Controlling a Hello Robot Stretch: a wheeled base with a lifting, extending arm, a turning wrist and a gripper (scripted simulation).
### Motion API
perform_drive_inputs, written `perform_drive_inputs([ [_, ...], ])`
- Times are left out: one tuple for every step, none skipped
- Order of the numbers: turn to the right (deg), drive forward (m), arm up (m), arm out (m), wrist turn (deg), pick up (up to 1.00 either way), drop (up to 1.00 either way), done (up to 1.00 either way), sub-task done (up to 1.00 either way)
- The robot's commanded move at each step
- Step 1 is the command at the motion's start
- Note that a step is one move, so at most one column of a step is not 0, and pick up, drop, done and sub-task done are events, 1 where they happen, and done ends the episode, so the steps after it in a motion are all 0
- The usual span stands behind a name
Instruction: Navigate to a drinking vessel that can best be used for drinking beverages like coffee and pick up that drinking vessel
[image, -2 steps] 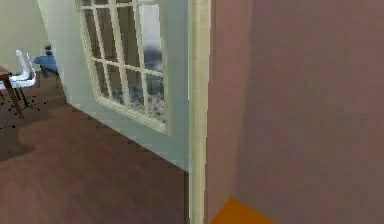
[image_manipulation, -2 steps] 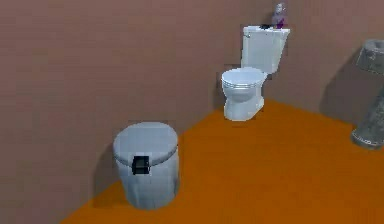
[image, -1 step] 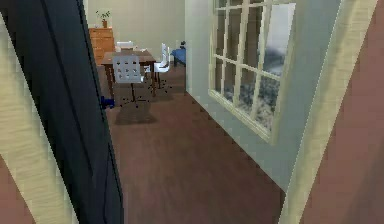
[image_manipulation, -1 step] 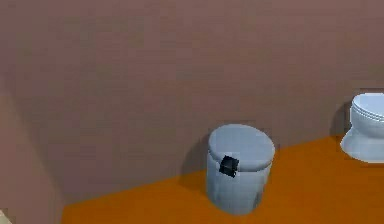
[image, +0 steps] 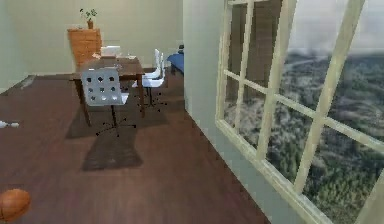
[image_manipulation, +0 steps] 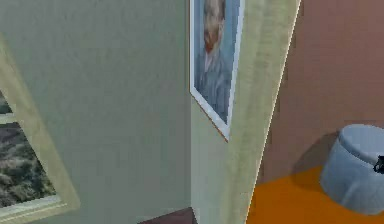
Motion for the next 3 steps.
perform_drive_inputs([
  [-24.0,0.00,0.00,0.00,0.0,0.00,0.00,0.00,0.00],
  [0.0,0.10,0.00,0.00,0.0,0.00,0.00,0.00,0.00],
  [12.0,0.00,0.00,0.00,0.0,0.00,0.00,0.00,0.00],
])
